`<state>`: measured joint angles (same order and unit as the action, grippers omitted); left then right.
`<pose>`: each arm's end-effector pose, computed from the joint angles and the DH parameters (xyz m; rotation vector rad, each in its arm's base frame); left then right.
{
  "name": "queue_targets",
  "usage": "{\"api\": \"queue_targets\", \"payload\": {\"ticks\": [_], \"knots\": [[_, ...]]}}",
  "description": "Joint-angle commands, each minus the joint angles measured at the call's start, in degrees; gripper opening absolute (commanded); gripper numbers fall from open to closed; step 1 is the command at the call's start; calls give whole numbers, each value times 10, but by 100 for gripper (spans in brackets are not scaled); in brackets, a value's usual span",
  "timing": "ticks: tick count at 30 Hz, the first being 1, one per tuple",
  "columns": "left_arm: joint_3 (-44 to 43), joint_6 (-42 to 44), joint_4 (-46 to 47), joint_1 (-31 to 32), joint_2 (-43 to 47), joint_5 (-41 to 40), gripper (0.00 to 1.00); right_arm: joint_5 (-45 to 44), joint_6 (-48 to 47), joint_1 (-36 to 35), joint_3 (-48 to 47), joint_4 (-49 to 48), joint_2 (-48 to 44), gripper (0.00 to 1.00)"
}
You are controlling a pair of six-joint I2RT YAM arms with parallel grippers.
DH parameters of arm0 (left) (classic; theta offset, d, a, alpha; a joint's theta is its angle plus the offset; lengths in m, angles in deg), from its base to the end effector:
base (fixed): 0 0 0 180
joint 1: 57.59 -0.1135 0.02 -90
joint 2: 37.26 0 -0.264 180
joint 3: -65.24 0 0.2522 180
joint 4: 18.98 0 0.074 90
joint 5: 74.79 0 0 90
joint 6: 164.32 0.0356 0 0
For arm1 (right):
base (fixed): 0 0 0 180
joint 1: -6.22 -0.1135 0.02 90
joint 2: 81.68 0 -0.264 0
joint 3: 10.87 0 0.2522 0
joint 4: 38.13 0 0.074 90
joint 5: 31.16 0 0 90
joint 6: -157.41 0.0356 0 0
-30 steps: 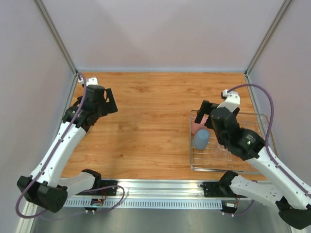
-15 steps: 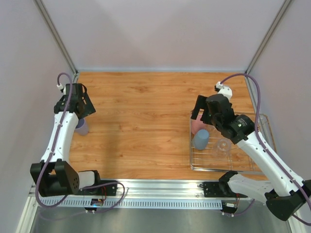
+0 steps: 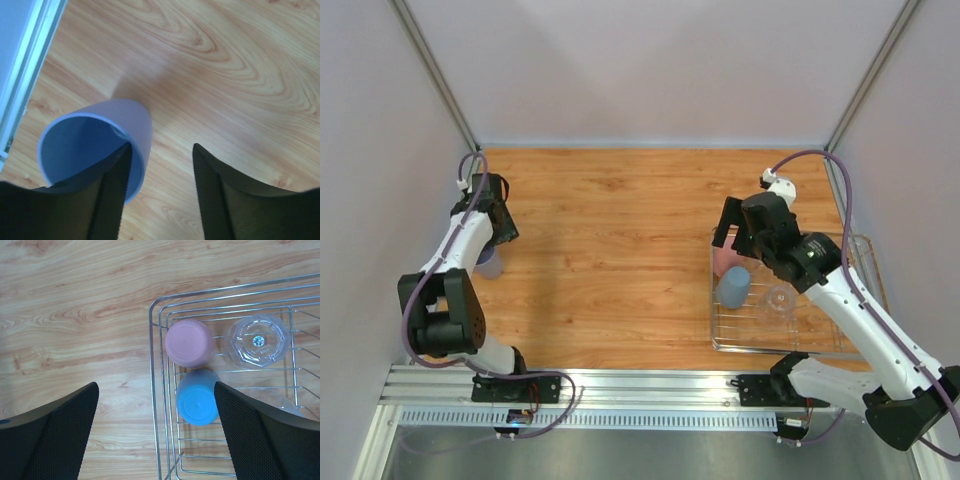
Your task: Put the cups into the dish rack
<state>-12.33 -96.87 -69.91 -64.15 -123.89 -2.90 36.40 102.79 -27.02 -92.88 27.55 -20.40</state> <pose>0.3042 0.0461 0.2440 -0.7506 2.4551 0.3092 0.1786 0.1008 0.3588 0.2301 2.2758 0.1594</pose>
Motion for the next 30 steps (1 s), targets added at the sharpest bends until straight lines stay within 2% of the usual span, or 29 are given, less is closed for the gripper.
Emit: {"api": "queue_targets", "payload": {"ticks": [1, 3, 6, 7, 9, 10, 11, 14, 15, 18, 21, 22, 23, 25, 26, 30], "knots": [[4, -9, 32, -5, -21, 7, 57, 4, 15, 1, -28, 15, 2, 100], [5, -13, 39, -4, -31, 14, 56, 12, 19, 1, -31, 13, 4, 100], [8, -14, 41, -4, -42, 9, 47, 60, 15, 1, -32, -9, 12, 100], [10, -13, 44, -4, -42, 6, 37, 68, 20, 1, -36, -15, 19, 100], [10, -11, 46, -4, -33, 5, 24, 83, 33, 1, -40, -21, 25, 100], [10, -14, 46, -4, -28, 7, 7, 85, 36, 1, -43, -26, 27, 100], [10, -15, 46, -5, -13, 11, 0, 90, 41, 1, -44, -31, 29, 100], [2, -38, 46, -4, 35, 67, 0, 123, 50, 1, -45, -61, 31, 100], [-3, -50, 52, -2, 51, 136, 0, 135, 59, 1, -45, -71, 32, 100], [-24, -94, 89, 43, 114, 230, 0, 171, 74, 1, -51, -114, 38, 100], [-43, -145, 167, 118, 160, 249, 0, 168, 106, 1, -61, -146, 46, 100], [-36, -162, 209, 145, 181, 264, 0, 172, 118, 1, -68, -169, 48, 100], [-24, -179, 322, 157, 191, 280, 0, 176, 125, 1, -74, -179, 52, 100], [32, -221, 462, 190, 213, 322, 0, 191, 151, 1, -91, -207, 65, 100], [60, -248, 573, 199, 216, 329, 0, 194, 166, 1, -95, -217, 68, 100], [55, -289, 693, 223, 194, 339, 0, 215, 270, 0, -82, -311, 79, 100]]}}
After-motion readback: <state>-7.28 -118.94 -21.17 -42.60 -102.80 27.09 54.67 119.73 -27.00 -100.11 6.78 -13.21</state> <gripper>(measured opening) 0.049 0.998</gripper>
